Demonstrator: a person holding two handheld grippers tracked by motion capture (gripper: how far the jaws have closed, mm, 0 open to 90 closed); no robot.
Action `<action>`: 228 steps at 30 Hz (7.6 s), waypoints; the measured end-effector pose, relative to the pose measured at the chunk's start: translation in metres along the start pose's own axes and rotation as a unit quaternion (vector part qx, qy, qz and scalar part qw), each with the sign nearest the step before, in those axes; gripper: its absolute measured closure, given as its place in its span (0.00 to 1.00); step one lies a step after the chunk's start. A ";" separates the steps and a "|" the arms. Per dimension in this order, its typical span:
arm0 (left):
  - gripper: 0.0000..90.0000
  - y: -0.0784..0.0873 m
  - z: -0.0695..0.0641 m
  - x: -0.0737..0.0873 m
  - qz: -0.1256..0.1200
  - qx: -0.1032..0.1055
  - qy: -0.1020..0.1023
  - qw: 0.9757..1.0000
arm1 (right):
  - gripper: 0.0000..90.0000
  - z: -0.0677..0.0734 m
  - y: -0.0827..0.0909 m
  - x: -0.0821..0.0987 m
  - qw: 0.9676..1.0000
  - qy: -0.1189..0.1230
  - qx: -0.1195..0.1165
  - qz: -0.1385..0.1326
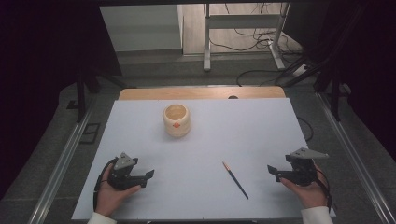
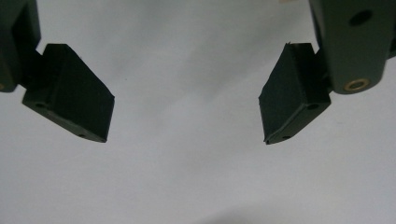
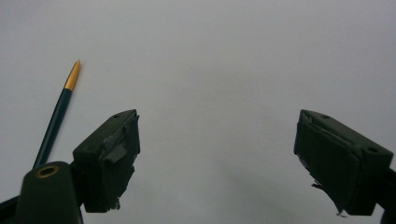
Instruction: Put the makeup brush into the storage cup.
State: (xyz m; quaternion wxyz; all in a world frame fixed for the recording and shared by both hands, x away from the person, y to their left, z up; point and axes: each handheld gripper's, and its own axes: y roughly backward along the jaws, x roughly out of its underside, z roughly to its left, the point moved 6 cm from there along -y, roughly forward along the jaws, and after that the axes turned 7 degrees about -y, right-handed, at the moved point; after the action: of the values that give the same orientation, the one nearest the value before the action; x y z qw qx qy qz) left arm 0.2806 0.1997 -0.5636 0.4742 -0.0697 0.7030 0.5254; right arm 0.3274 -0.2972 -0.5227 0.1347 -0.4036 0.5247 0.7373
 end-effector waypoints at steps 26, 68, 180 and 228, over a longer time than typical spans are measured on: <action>0.20 0.000 -0.004 -0.002 0.000 -0.003 -0.006 1.000 | 0.20 0.042 -0.006 -0.026 0.999 0.034 -0.016 0.023; 0.21 0.002 -0.014 -0.006 -0.004 -0.006 -0.009 1.000 | 0.26 0.106 -0.031 -0.027 0.992 0.062 -0.044 0.099; 0.21 0.008 -0.005 0.000 -0.006 -0.024 0.000 1.000 | 0.95 0.122 -0.060 -0.060 0.987 0.060 -0.040 0.146; 0.21 0.010 -0.003 0.004 -0.005 -0.030 0.004 1.000 | 0.94 0.114 -0.041 -0.105 0.992 0.013 -0.117 0.039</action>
State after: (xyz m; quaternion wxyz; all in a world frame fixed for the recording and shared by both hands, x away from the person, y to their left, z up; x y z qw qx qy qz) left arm 0.2704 0.2032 -0.5594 0.4719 -0.0892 0.6886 0.5433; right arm 0.3684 -0.1564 -0.4589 0.0508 -0.4049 0.4521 0.7932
